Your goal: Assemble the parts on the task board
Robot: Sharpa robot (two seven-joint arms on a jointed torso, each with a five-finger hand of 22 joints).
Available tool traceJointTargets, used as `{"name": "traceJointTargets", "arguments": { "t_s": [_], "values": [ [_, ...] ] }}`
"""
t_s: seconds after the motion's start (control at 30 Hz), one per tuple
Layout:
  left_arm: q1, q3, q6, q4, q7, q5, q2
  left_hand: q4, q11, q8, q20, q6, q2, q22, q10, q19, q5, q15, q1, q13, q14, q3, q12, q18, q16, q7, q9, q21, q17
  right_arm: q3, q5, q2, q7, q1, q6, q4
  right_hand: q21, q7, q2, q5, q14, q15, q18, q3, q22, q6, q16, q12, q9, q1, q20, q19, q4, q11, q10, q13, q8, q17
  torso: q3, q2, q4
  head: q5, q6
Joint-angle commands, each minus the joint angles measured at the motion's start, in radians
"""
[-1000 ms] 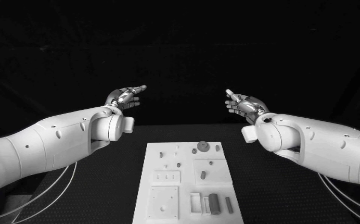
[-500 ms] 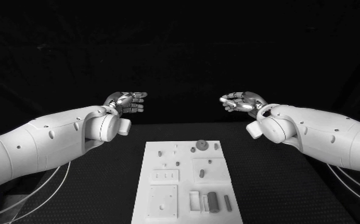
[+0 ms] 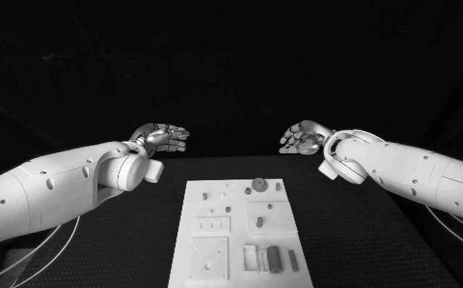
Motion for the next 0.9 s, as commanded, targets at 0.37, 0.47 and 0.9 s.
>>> {"name": "traceJointTargets", "arguments": {
  "t_s": [0.37, 0.47, 0.9],
  "values": [
    [0.003, 0.002, 0.030, 0.103, 0.015, -0.043, -0.058, -0.004, -0.002, -0.009, -0.002, 0.010, -0.023, 0.002, 0.012, 0.010, -0.003, -0.002, 0.032, -0.004, 0.010, 0.016, -0.017, -0.010, -0.012, 0.047, -0.006, -0.006, 0.005, 0.014, -0.496, 0.028, -0.045, 0.002, 0.037, 0.012, 0.121, -0.005, -0.113, 0.007, 0.275, -0.139, 0.019, 0.086, 0.036, 0.043, 0.171, -0.006, 0.110, -0.127, -0.116, 0.349, 0.022, -0.047, 0.110, 0.165, -0.056, 0.250, -0.0015, 0.058, 0.0349, -0.019, 0.004],
    [0.003, 0.003, 0.036, 0.133, 0.019, -0.044, -0.070, -0.002, -0.002, -0.009, -0.002, 0.010, -0.025, 0.002, 0.013, 0.010, -0.004, -0.002, 0.030, -0.004, 0.010, 0.015, -0.018, -0.011, -0.013, 0.049, -0.006, -0.006, 0.006, 0.014, -0.566, 0.038, -0.025, 0.003, 0.050, 0.026, 0.146, 0.001, -0.127, 0.005, 0.314, -0.135, 0.019, 0.138, 0.061, 0.034, 0.192, -0.054, 0.091, -0.151, -0.136, 0.384, 0.020, -0.035, 0.067, 0.163, -0.095, 0.282, -0.0031, 0.069, 0.0427, -0.024, 0.008],
    [0.006, 0.009, 0.046, 0.215, 0.020, -0.062, -0.112, 0.006, 0.000, -0.008, -0.001, 0.017, -0.024, 0.003, 0.015, 0.010, -0.005, 0.000, 0.022, -0.006, 0.010, 0.014, -0.023, -0.012, -0.017, 0.047, -0.007, -0.008, 0.008, 0.014, -0.863, 0.091, -0.058, 0.002, 0.076, 0.061, 0.361, -0.007, -0.078, 0.004, 0.440, -0.120, 0.019, 0.184, 0.098, 0.067, 0.445, -0.155, 0.025, -0.072, -0.223, 0.521, -0.055, -0.017, 0.036, 0.061, -0.148, 0.444, -0.0065, 0.108, 0.0710, -0.051, 0.011]
  ]
}}
